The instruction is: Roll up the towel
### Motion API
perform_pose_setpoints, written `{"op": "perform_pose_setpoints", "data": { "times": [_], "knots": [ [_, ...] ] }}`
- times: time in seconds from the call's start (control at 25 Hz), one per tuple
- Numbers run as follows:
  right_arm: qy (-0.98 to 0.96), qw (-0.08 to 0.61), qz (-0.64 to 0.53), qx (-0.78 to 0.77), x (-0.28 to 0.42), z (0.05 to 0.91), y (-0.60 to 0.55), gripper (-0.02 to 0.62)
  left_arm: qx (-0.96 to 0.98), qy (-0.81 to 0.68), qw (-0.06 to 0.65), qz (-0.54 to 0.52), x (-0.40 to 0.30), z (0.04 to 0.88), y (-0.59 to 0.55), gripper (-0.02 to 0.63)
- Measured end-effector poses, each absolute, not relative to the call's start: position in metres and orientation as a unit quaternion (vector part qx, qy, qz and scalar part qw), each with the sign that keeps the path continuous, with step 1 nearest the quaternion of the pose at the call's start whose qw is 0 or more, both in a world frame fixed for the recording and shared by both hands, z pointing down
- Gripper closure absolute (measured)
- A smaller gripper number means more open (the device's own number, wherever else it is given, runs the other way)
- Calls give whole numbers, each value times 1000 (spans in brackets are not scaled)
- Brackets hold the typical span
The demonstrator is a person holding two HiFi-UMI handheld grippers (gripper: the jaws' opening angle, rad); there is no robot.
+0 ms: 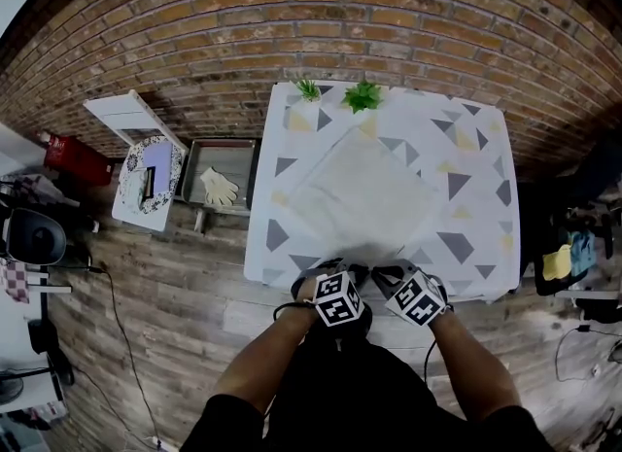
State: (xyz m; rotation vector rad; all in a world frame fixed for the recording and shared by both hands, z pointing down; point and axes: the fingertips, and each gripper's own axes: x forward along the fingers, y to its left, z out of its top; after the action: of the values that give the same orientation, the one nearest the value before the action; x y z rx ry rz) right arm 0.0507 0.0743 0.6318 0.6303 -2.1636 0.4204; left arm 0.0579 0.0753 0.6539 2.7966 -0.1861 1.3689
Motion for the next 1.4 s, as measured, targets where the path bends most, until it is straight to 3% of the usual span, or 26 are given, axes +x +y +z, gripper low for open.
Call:
{"op": "perform_pose_setpoints", "data": {
  "times": [0.32, 0.84, 1.08, 1.4],
  "knots": [
    [-853, 429, 164, 247, 52, 641, 59, 580, 898, -51, 45, 434, 58, 655, 74, 578],
    [-844, 444, 185, 238, 52, 657, 52, 580, 892, -55, -44, 446, 62, 646, 72, 569],
    [-844, 429, 209, 245, 56, 660, 52, 578, 889, -41, -49, 454, 61, 653, 73, 569],
    [-860, 429, 167, 219, 62, 643, 67, 499, 891, -41, -4, 453, 62, 654, 71, 574]
  ]
}}
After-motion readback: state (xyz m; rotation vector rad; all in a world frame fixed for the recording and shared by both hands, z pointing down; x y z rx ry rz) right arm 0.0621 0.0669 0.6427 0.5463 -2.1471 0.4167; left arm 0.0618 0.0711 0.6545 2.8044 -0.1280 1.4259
